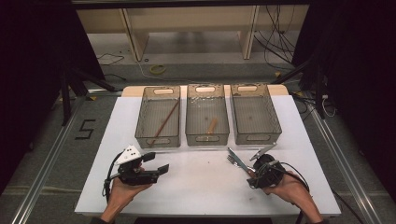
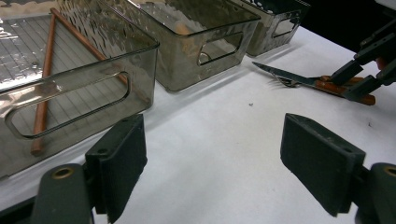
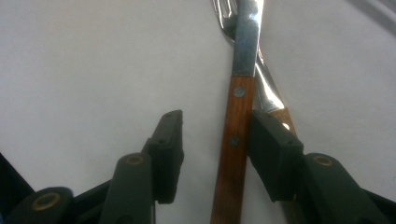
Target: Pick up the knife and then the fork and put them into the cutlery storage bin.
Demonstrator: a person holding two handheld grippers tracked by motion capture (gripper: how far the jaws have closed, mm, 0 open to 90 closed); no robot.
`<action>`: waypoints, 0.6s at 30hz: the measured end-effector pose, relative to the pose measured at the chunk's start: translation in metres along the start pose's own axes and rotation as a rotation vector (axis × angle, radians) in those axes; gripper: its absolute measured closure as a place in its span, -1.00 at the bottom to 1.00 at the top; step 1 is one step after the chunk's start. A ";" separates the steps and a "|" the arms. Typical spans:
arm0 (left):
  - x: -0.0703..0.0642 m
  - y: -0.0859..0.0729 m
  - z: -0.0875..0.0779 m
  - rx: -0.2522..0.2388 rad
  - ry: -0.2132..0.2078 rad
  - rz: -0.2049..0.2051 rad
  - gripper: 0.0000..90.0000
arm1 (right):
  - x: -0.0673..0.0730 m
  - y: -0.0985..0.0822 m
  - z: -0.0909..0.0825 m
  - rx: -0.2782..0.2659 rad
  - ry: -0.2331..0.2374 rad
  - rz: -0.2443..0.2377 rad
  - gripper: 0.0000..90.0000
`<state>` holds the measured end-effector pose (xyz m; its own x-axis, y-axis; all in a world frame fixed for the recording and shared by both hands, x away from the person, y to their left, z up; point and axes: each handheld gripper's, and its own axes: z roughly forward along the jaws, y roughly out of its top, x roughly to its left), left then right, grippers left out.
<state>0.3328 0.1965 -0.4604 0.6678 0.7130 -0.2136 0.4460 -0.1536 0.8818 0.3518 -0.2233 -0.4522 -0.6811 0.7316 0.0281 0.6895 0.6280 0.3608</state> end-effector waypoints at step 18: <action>0.000 0.000 0.001 0.003 -0.002 0.006 -0.51 | -0.004 0.008 0.010 0.075 -0.049 -0.010 0.61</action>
<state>0.3327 0.1959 -0.4610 0.6714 0.7109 -0.2095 0.4442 -0.1597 0.8816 0.3625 -0.2187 -0.4591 -0.6766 0.7361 -0.0211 0.7005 0.6521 0.2899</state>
